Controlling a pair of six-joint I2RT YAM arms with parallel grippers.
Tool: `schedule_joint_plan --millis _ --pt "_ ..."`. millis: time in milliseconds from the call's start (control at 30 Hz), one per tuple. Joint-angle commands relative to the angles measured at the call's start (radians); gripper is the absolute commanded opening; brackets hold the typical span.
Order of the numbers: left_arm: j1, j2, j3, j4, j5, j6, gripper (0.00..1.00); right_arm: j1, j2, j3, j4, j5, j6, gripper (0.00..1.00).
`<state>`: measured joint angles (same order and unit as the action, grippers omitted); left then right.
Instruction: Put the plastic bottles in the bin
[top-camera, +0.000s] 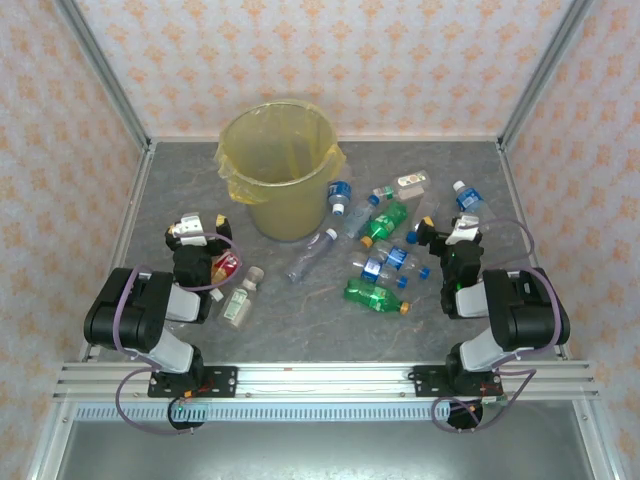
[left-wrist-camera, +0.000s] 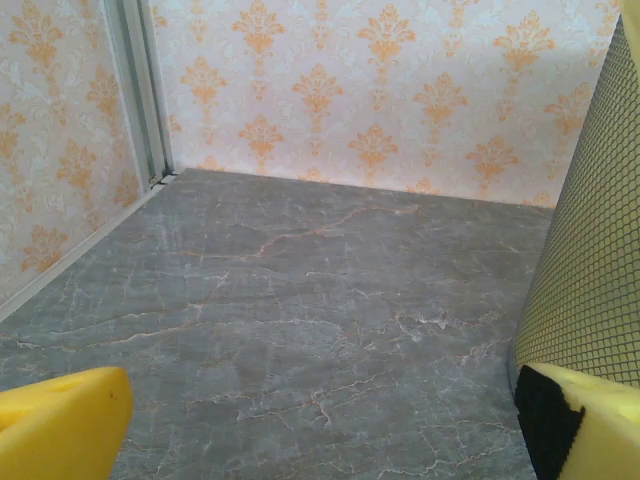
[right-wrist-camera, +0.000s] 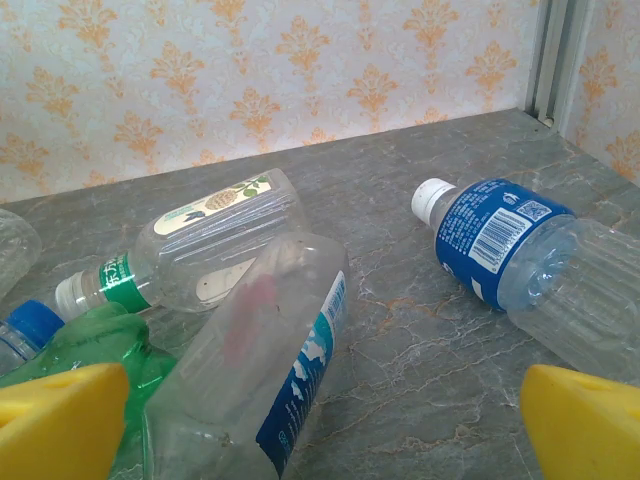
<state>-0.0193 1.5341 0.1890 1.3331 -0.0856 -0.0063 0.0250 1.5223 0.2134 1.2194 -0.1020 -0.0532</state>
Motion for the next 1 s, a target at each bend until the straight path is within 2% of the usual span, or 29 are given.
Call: schedule_joint_plan --millis 0,967 --pt "0.004 0.0 0.018 0.003 0.012 0.005 1.0 -0.01 -0.008 0.017 0.007 -0.005 -0.008 1.0" --pt "0.007 0.002 0.022 -0.004 0.011 0.0 1.0 -0.01 -0.005 0.02 0.006 0.007 -0.001 1.0"
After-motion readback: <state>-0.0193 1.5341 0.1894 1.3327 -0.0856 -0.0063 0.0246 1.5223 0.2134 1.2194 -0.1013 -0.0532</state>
